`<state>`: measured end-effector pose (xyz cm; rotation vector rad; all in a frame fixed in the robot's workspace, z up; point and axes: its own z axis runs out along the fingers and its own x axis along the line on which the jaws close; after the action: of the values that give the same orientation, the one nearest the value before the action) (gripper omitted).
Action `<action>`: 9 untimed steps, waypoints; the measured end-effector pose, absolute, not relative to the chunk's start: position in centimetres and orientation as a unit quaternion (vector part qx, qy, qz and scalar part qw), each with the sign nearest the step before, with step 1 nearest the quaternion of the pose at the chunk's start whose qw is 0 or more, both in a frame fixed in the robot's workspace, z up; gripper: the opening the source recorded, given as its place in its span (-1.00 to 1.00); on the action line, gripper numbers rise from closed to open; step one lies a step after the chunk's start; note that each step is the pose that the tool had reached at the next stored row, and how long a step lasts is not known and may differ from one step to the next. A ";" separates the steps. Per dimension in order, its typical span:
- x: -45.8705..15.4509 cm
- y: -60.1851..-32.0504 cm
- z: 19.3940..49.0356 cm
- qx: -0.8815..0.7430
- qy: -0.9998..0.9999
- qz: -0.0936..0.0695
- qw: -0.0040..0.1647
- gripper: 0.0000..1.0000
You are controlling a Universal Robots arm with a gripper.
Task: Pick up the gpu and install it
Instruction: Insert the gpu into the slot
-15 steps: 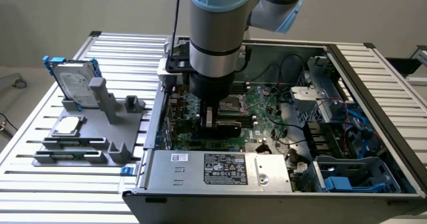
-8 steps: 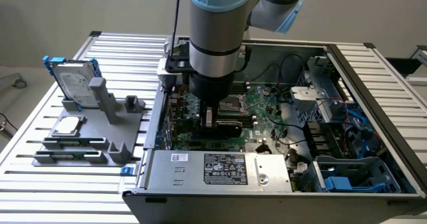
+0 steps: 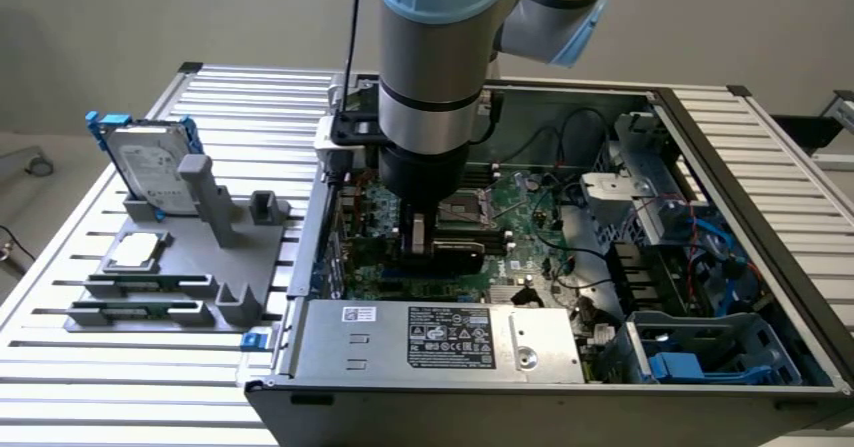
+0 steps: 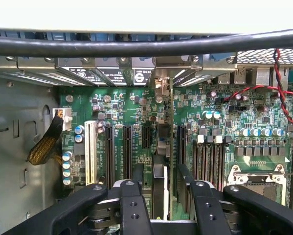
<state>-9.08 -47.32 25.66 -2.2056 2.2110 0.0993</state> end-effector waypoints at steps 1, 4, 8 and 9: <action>-9.1 -47.3 25.7 -0.706 0.708 0.032 0.008 -0.18; -9.1 -47.3 25.7 -0.706 0.708 0.032 0.008 -0.36; -9.1 -47.3 25.8 -0.706 0.708 0.032 0.008 -0.48; -9.1 -47.3 25.9 -0.706 0.708 0.032 0.008 -0.48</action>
<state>-9.08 -47.33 25.91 -2.2059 2.2113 0.0995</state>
